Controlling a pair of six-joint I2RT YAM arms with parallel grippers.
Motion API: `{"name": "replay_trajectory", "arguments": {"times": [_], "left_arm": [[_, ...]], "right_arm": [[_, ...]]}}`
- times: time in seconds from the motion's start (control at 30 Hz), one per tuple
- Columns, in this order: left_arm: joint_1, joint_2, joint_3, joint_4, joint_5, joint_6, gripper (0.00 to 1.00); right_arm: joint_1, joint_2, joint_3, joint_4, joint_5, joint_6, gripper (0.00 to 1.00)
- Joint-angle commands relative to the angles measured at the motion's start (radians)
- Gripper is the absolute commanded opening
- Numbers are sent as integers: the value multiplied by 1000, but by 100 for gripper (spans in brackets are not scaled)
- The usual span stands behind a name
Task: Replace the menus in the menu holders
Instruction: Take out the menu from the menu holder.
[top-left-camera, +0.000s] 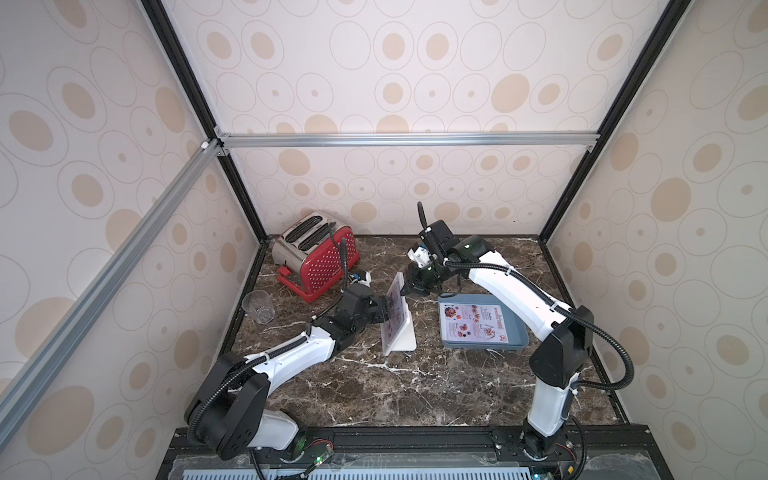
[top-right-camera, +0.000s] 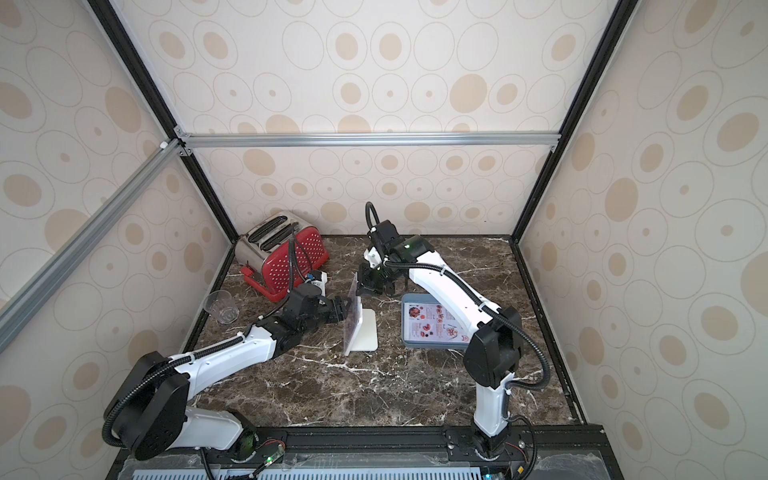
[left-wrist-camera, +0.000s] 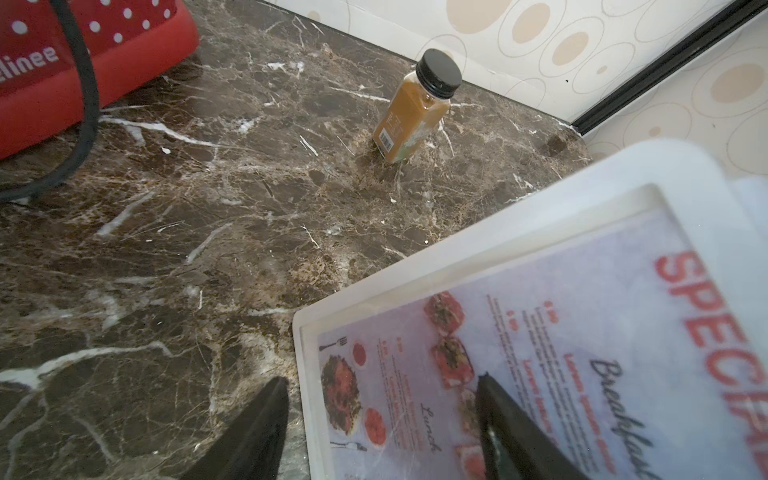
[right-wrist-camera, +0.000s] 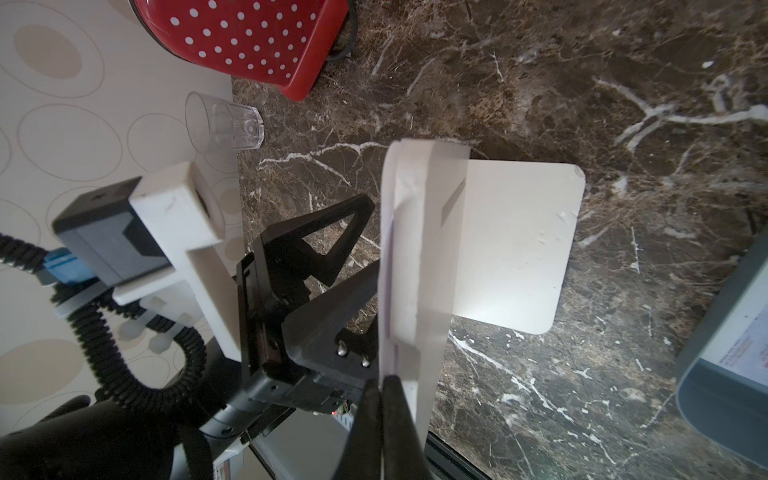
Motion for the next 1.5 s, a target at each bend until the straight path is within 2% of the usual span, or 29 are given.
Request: {"name": "replay_trajectory", "arguments": {"times": [0.0,0.47,1.1,1.3,1.47], "left_arm": [[-11,-5,21,3,-9,15,70],[-12,2,22,8,-6,12,70],[-13,-10,22,-5,-25,19,70],[-13,-102,29,-93,-131,99,73],[-14,-210,79,-217,-190,262,74]], "right_arm": [[8,-12,32,-18,-6,0,6],[9,-16,38,-18,-18,7,11],[8,-32,75,-64,16,-15,3],[9,-65,136,-142,64,-68,0],[11,-116,209,-199,80,-167,0]]}}
